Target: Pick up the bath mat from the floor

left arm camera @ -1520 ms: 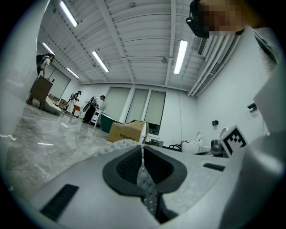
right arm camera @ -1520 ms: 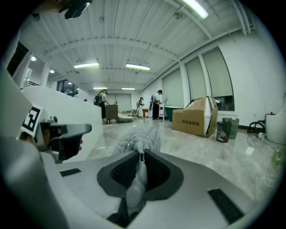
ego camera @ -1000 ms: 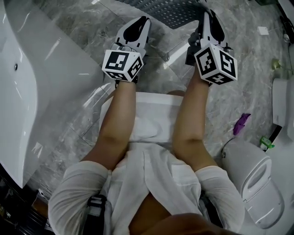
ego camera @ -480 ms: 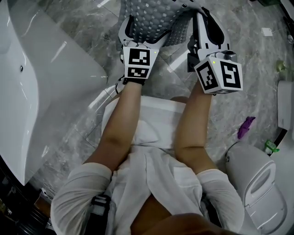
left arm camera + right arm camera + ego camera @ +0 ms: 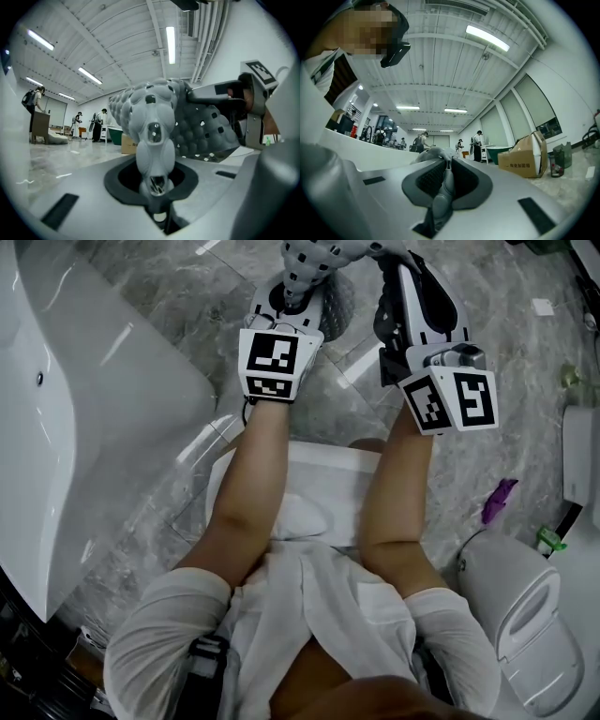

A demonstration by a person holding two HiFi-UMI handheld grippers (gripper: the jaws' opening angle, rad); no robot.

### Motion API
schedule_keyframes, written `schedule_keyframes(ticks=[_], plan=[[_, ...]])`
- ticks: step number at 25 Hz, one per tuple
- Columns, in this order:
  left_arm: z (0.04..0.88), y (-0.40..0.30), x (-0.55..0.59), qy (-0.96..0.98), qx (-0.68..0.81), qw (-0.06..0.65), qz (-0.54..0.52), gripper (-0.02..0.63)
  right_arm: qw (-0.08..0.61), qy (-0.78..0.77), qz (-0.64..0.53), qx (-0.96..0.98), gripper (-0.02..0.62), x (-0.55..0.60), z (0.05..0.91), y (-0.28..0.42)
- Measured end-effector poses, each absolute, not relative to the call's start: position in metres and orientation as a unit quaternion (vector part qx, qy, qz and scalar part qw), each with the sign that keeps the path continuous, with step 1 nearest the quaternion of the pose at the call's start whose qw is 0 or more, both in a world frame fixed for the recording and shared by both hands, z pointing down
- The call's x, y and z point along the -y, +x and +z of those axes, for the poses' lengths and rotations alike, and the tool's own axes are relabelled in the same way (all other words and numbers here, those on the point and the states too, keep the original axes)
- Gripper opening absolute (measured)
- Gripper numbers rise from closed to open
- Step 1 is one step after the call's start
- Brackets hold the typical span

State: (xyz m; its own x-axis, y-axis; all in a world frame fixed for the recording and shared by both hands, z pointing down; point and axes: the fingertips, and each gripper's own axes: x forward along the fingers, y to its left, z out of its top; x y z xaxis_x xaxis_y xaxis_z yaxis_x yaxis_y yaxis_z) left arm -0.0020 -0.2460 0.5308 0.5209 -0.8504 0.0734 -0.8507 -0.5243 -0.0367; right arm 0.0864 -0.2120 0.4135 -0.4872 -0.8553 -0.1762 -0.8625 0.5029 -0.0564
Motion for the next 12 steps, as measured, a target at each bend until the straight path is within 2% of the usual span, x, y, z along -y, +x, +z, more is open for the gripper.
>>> schedule_keyframes(ticks=[12], plan=[[0.521,-0.03,0.253,0.846,0.533,-0.002,0.024,0.061,0.081,-0.492,0.025,-0.867,0.063,0.22,0.435,0.086]])
